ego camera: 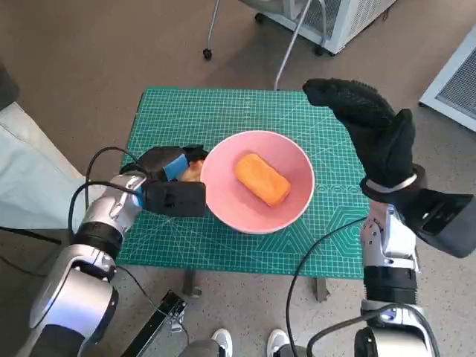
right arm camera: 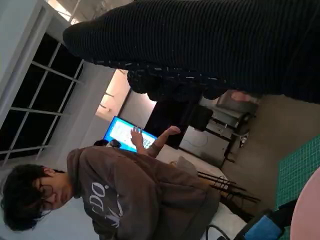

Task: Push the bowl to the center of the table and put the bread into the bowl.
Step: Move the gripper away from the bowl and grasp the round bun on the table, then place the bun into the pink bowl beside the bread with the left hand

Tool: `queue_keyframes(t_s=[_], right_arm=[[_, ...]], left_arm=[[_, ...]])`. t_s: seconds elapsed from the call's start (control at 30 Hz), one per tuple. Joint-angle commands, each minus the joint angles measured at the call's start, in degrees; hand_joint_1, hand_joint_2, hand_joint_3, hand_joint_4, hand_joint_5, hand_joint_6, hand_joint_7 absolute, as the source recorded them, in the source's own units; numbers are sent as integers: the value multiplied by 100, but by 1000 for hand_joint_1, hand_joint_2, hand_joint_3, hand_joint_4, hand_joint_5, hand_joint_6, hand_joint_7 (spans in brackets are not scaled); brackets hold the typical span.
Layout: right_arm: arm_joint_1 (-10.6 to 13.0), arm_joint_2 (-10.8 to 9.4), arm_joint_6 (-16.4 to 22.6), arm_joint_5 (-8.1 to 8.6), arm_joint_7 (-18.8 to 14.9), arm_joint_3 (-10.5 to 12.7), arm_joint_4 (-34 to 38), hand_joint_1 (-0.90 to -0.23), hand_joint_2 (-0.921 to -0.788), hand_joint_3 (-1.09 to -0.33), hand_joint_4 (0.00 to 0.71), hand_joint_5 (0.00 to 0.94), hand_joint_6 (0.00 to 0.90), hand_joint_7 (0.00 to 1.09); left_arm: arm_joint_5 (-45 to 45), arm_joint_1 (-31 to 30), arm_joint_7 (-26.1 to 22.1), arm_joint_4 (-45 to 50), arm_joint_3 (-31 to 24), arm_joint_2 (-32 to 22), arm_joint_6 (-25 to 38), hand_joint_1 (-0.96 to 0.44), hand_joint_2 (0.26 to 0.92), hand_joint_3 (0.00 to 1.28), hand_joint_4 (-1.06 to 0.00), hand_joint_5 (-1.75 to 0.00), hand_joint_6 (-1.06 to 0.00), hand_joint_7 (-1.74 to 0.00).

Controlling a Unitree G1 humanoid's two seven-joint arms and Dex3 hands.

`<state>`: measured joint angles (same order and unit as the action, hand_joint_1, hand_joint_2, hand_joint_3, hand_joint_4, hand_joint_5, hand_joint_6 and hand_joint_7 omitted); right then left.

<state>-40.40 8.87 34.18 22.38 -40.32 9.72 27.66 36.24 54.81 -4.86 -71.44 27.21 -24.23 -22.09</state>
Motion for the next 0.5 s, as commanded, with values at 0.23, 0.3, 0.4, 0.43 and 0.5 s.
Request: queue_keyframes(t_s=[0.23, 0.3, 0.4, 0.43, 0.5], right_arm=[[18, -25, 75, -76, 25, -63, 146, -648, -921, -731, 15, 375, -1, 629], [8, -23, 86, -71, 22, -67, 164, -647, -921, -732, 14, 377, -1, 629], [-18, -21, 105, -68, 23, -70, 199, -647, -921, -733, 12, 380, -1, 629], [-25, -22, 112, -68, 22, -71, 210, -647, -921, -733, 11, 381, -1, 629], [-41, -23, 121, -64, 23, -75, 235, -646, -921, -734, 10, 383, -1, 629]], left_arm=[[126, 22, -8, -106, 41, -581, 211, 0, 921, 152, -569, -1236, -561, -1289], [130, 51, -20, -86, 27, -657, 277, 0, 921, 157, -560, -1254, -561, -1282], [106, 147, -1, 3, -64, -897, 433, 0, 921, 158, -550, -1271, -566, -1270], [88, 200, 12, 38, -107, -992, 500, 0, 921, 159, -545, -1281, -569, -1261], [52, 295, 33, 119, -190, -1135, 606, 0, 921, 158, -541, -1301, -574, -1241]])
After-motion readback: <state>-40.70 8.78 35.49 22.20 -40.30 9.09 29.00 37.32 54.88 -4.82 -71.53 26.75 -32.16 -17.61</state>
